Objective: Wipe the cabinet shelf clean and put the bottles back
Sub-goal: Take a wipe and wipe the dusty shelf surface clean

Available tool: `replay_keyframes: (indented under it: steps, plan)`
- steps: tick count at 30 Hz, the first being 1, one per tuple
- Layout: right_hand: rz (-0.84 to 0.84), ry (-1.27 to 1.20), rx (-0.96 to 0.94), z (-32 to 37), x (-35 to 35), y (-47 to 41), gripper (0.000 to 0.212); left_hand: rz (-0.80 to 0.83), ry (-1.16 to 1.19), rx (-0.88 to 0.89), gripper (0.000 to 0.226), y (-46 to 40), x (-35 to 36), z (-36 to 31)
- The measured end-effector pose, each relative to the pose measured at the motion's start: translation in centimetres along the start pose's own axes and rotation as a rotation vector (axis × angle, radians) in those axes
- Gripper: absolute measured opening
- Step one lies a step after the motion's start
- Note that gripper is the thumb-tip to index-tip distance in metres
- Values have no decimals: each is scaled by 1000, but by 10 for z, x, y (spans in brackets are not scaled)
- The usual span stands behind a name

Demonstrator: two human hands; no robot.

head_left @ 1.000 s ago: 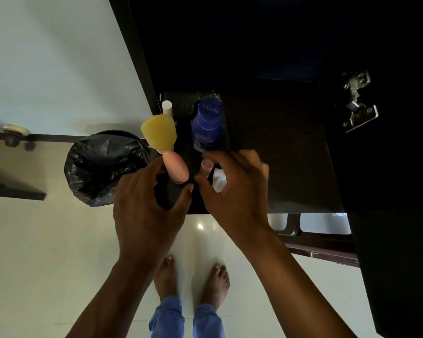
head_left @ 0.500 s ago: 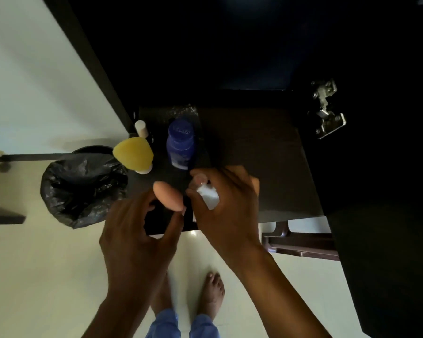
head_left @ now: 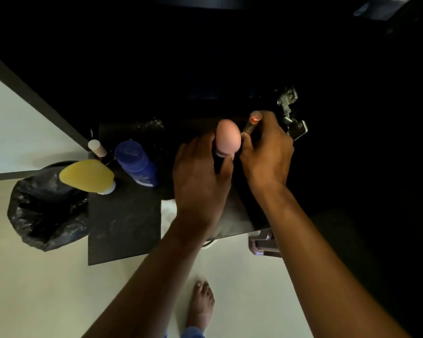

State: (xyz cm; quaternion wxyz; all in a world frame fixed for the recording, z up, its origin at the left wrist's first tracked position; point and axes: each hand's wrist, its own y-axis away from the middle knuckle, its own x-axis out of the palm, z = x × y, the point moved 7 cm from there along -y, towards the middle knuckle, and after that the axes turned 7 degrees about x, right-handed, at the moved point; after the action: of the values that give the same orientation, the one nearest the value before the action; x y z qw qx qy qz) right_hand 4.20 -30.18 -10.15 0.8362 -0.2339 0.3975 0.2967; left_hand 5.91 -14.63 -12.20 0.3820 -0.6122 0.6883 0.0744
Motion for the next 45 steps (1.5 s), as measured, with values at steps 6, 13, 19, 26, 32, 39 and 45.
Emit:
replay_keyframes:
  steps: [6, 13, 19, 26, 32, 39, 45]
  plan:
    - [-45, -87, 29, 2, 8, -21, 20, 25, -35, -8, 36, -57, 30, 1]
    - [-19, -99, 26, 0, 19, -29, 32, 76, -19, -17, 47, -66, 51, 17]
    - [-4, -92, 17, -4, 25, -28, 33, 90, -21, -17, 49, -69, 56, 23]
    - [-85, -82, 43, -5, -2, 9, 50, 74, 24, 6, 60, -46, 27, -4]
    - [-121, -233, -9, -6, -24, 72, 29, 145, 119, 80, 39, 13, -27, -9]
    - [164, -301, -55, 30, 15, 117, 20, 183, 84, 187, 13, 63, -98, 22]
    - [376, -362, -156, 62, 40, 128, 44, 11, -36, 59, 10, 70, -164, 69]
